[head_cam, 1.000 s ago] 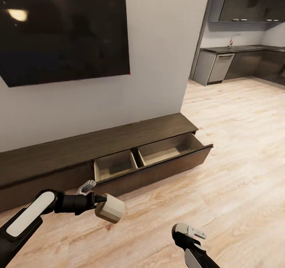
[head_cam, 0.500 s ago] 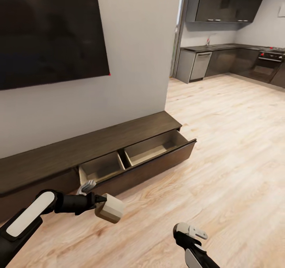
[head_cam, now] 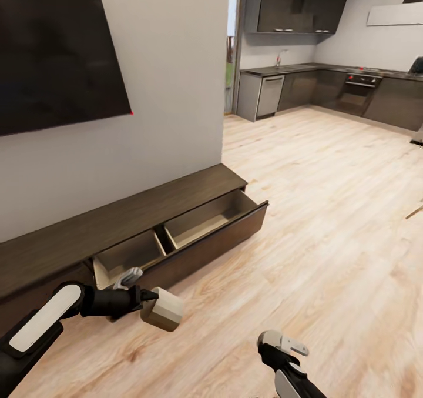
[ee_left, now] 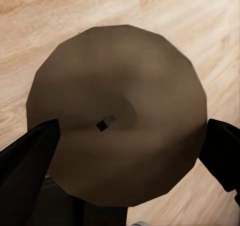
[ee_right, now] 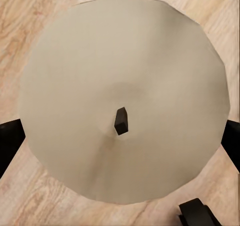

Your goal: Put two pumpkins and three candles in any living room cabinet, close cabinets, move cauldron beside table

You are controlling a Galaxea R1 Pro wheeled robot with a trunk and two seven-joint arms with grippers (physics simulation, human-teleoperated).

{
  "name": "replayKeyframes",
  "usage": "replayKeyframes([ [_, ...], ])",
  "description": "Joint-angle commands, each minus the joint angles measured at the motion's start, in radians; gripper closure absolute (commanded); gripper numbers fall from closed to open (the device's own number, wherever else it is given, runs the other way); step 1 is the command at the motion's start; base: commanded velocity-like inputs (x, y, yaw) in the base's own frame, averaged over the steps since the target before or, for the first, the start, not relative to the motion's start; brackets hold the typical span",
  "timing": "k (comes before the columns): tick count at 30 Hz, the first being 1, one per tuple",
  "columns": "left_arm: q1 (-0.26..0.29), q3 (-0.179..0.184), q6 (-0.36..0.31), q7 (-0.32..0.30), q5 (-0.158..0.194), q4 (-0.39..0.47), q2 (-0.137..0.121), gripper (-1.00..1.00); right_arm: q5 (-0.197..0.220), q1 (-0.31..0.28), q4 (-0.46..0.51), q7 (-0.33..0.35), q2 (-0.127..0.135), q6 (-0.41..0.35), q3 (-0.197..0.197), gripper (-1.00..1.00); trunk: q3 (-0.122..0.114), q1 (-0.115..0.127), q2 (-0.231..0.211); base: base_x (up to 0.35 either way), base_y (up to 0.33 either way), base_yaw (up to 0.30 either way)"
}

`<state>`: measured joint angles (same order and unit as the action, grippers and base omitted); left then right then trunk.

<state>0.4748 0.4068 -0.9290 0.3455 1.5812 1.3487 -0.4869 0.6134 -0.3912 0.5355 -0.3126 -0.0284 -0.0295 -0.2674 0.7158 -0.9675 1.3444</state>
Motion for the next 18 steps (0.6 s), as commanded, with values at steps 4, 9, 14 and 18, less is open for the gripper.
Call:
replayKeyframes([
  [4, 0.001, 0.001, 0.002, 0.010, 0.017, 0.001, -0.001, 1.00, 0.005, -0.001, 0.002, -0.008, 0.000, -0.003, -0.006, 1.00, 0.001, 0.000, 0.001, 0.000, 0.000, -0.259],
  [9, 0.000, 0.002, 0.002, 0.010, 0.016, 0.001, -0.001, 1.00, 0.005, -0.001, 0.001, -0.007, 0.000, -0.003, -0.006, 1.00, 0.001, 0.000, 0.001, 0.000, 0.000, -0.259],
  [14, 0.001, 0.002, 0.002, 0.010, 0.016, 0.001, -0.001, 1.00, 0.006, -0.001, 0.000, -0.007, -0.001, -0.003, -0.006, 1.00, 0.001, 0.000, 0.001, 0.000, 0.000, -0.259],
  [18, 0.001, 0.002, 0.002, 0.010, 0.017, 0.001, 0.000, 1.00, 0.006, -0.001, 0.000, -0.007, -0.001, -0.003, -0.006, 1.00, 0.001, 0.000, 0.001, 0.000, 0.000, -0.259],
])
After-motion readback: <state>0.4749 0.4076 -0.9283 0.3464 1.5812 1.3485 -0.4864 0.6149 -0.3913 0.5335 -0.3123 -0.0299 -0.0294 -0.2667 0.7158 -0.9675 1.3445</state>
